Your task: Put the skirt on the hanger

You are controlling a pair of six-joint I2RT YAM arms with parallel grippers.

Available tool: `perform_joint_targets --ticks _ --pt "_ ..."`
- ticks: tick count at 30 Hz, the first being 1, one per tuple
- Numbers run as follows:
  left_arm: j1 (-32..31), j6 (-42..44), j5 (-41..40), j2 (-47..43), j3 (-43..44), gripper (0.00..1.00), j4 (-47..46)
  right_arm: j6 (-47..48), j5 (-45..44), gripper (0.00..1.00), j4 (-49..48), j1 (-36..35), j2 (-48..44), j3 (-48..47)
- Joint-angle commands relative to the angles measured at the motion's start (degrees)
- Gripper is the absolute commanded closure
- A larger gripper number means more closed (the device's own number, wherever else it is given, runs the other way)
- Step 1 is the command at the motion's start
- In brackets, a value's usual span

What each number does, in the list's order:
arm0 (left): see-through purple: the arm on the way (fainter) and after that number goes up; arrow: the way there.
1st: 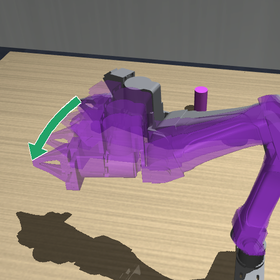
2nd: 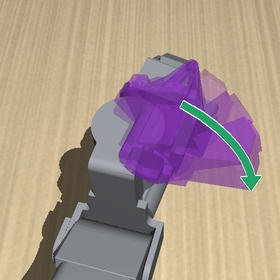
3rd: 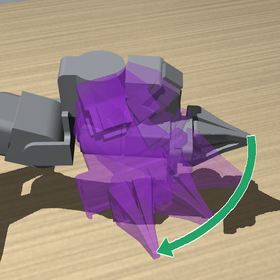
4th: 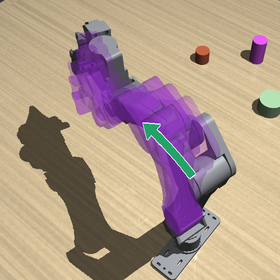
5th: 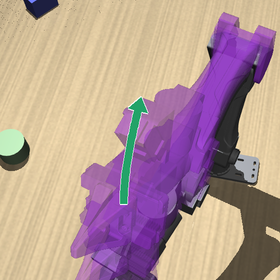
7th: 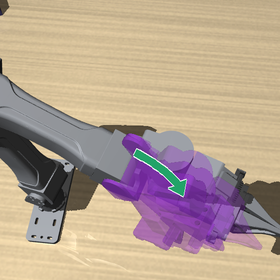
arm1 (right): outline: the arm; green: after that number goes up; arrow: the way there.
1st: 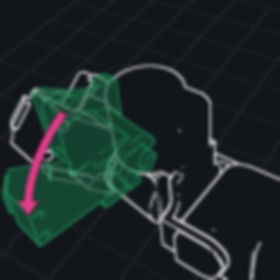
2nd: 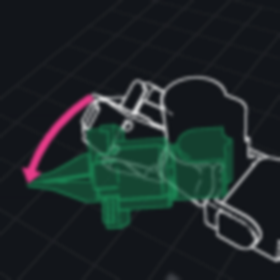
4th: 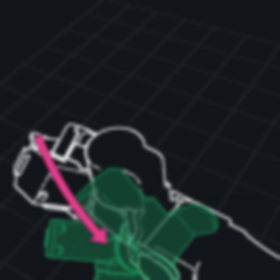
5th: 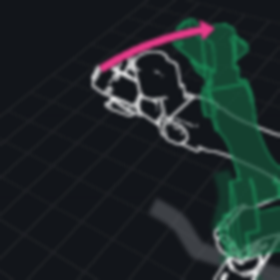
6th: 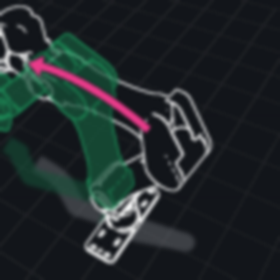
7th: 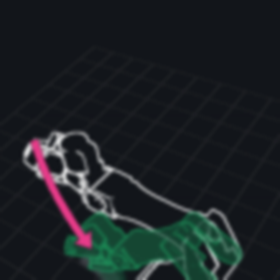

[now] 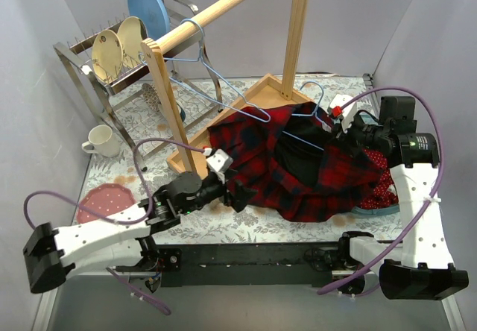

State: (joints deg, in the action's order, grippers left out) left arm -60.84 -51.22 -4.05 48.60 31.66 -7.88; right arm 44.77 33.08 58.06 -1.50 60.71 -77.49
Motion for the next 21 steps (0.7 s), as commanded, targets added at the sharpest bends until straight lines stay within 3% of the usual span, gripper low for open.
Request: perform_joint_targets --ticks 1,8,14,15,17,19,21 --pt "-2.44 -12.58 -9.46 7.55 -0.19 0.02 -9.69 -1.88 1.90 0.99 -4.89 0.27 -2.79 -2.84" --pt "-3.41 -14.16 -14.84 21.77 5.25 0.02 -18.30 -3.02 4.44 0.99 -4.89 0.27 -3.14 -2.14" --pt "-3.32 -18.30 -17.83 28.12 7.54 0.03 -24.19 -3.38 4.98 0.99 -5.06 0.35 -3.58 -1.70" --pt "-3.41 -18.56 -18.35 28.74 7.97 0.16 -24.20 -3.55 5.06 0.99 -5.41 0.35 -3.67 -1.52" --pt "-3.32 -18.56 -19.58 30.40 8.94 0.31 -23.59 -3.82 4.89 0.99 -5.77 0.27 -3.84 -1.26" --pt "-3.23 -18.74 -20.20 31.20 9.12 0.58 -22.89 -4.17 4.89 0.99 -6.20 0.35 -4.02 -1.52" --pt "-2.88 -19.09 -20.55 31.82 8.77 0.72 -21.66 -4.34 4.80 0.99 -6.38 0.35 -4.02 -1.87"
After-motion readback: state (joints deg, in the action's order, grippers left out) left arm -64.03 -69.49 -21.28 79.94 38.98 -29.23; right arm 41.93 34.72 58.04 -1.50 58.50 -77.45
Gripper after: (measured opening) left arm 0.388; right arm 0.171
